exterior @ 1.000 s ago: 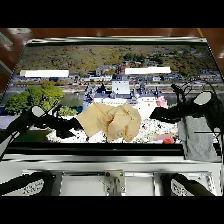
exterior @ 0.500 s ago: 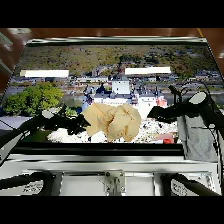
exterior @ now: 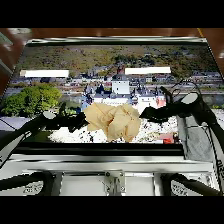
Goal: Fold the shirts.
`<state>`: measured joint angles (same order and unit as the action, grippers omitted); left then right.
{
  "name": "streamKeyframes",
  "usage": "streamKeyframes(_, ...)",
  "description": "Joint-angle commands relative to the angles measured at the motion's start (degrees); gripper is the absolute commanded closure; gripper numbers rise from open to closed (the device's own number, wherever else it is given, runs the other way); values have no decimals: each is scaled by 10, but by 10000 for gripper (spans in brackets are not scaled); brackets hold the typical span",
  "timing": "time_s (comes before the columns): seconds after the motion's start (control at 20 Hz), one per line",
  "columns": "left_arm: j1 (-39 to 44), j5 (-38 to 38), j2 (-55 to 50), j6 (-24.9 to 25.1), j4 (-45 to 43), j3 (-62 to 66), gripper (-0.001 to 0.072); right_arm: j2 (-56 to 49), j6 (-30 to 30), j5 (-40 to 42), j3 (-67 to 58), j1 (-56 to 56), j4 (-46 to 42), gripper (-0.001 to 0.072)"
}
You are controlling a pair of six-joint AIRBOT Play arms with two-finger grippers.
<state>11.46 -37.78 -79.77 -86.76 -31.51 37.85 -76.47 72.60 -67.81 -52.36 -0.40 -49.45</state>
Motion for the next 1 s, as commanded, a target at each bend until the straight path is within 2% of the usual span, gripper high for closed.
streamKeyframes(0.0, 1, -2, 24, 8, 7, 0, 671, -52, 7, 33, 1, 65, 9, 34)
streamKeyframes(0.1, 1, -1, 36, 10, 7, 0, 671, -85, 18, 50, 1, 92, 5, 35)
streamKeyframes(0.15, 1, -1, 41, 24, 7, 0, 671, -95, 18, 62, 1, 99, -2, 157)
streamKeyframes(0.2, 1, -1, 49, 40, 7, 0, 671, -98, 22, 74, 1, 100, -6, 509)
streamKeyframes(0.25, 1, -1, 58, 51, 7, 0, 671, -95, 40, 84, 0, 97, -2, 646)
streamKeyframes(0.35, 1, 21, 96, 71, 7, 1, 673, -71, 30, 85, -13, 88, -2, 651)
streamKeyframes(0.6, -11, 90, 245, 136, 4, 84, 673, 78, -73, 61, -108, 59, -7, 651)
streamKeyframes(0.8, -17, 145, 344, 152, 0, 248, 673, 213, -91, 73, -234, 55, -28, 651)
streamKeyframes(0.95, -19, 152, 375, 173, 0, 372, 673, 281, -88, 83, -322, 55, -65, 651)
